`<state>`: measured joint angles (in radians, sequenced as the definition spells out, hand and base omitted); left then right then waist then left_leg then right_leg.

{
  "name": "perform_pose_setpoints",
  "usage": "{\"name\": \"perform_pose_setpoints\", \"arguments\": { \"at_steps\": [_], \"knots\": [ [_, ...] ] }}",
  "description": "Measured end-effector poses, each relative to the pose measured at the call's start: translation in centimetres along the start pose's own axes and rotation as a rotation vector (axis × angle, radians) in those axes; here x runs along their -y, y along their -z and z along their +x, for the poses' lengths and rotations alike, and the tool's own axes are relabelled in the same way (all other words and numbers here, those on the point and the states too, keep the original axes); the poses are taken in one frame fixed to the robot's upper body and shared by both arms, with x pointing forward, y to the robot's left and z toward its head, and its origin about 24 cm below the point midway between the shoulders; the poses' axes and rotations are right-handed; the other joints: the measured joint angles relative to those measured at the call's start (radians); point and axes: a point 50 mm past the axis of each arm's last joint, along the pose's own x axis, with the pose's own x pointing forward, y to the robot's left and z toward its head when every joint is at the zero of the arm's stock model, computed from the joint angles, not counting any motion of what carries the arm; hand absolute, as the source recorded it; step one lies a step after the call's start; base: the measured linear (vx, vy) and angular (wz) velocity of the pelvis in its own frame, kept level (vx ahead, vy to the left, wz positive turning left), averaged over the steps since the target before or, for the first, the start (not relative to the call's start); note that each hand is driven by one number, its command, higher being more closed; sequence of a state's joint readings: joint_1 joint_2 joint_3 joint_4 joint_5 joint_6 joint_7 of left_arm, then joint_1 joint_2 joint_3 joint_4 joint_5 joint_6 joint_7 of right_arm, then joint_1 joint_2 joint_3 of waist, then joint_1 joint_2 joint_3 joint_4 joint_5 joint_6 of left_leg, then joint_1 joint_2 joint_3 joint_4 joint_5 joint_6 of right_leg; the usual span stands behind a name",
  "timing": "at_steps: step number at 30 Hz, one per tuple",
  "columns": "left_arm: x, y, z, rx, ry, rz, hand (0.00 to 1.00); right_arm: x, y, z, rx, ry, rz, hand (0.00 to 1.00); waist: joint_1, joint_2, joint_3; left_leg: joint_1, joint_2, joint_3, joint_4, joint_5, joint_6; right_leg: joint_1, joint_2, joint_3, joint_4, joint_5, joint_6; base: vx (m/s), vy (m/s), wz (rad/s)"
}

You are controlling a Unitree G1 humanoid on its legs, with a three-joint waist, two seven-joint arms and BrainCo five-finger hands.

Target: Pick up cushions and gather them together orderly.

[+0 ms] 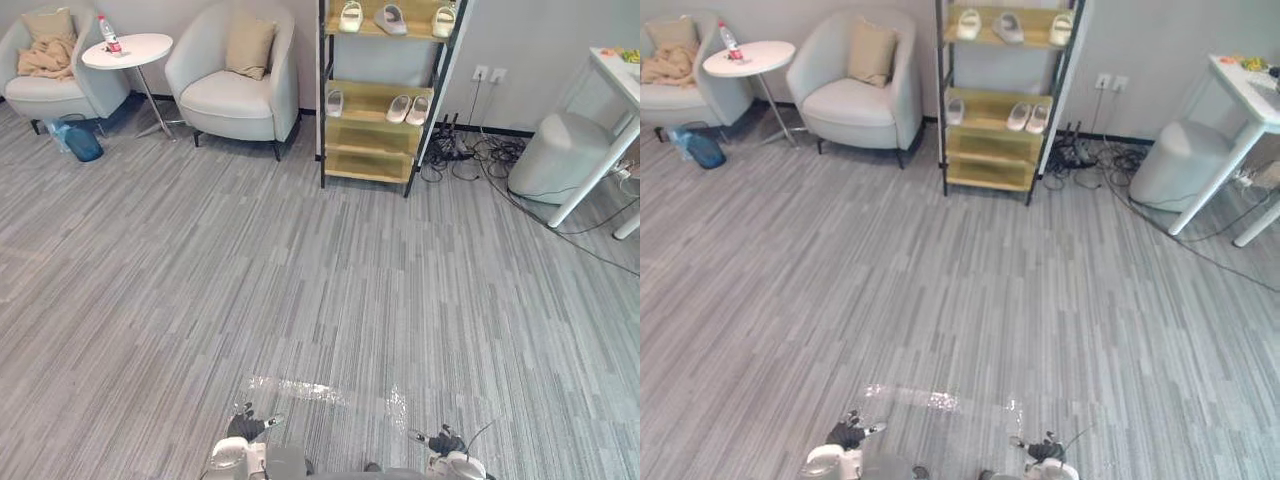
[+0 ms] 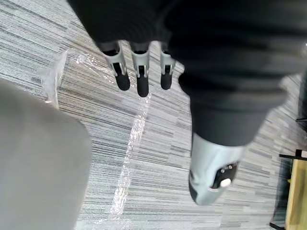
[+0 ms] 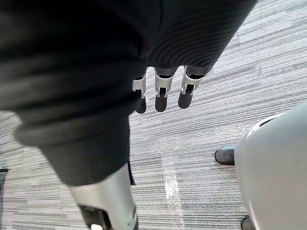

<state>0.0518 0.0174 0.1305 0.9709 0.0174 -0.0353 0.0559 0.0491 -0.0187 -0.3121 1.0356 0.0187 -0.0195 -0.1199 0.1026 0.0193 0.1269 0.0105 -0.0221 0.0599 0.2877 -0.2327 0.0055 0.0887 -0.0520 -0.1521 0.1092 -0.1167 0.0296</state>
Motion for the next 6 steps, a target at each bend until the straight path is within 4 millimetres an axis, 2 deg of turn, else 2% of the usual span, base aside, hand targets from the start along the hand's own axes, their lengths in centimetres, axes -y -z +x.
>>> {"name": "perform_pose_setpoints", "arguments": {
  "at_steps": [2,6],
  "knots": [
    [0.15,0.18,-0.03,-0.007,0.005,0.001,0.00,0.15,0.27,-0.06,-0.004,0.004,-0.002,0.00,0.001,0.002,-0.006,0.029,-0.018,-0.014,-0.040,0.012,0.015,0.028,-0.011,-0.007,-0.028,0.002,0.006,0.09,0.048,0.19],
    [0.26,0.60,-0.08,-0.024,0.010,0.009,0.00,0.28,0.56,-0.13,-0.010,0.006,-0.017,0.00,0.002,0.004,-0.027,0.034,-0.036,-0.034,-0.081,0.030,0.020,0.034,-0.023,-0.029,-0.054,0.005,0.017,0.06,0.016,0.17]
  ]
}}
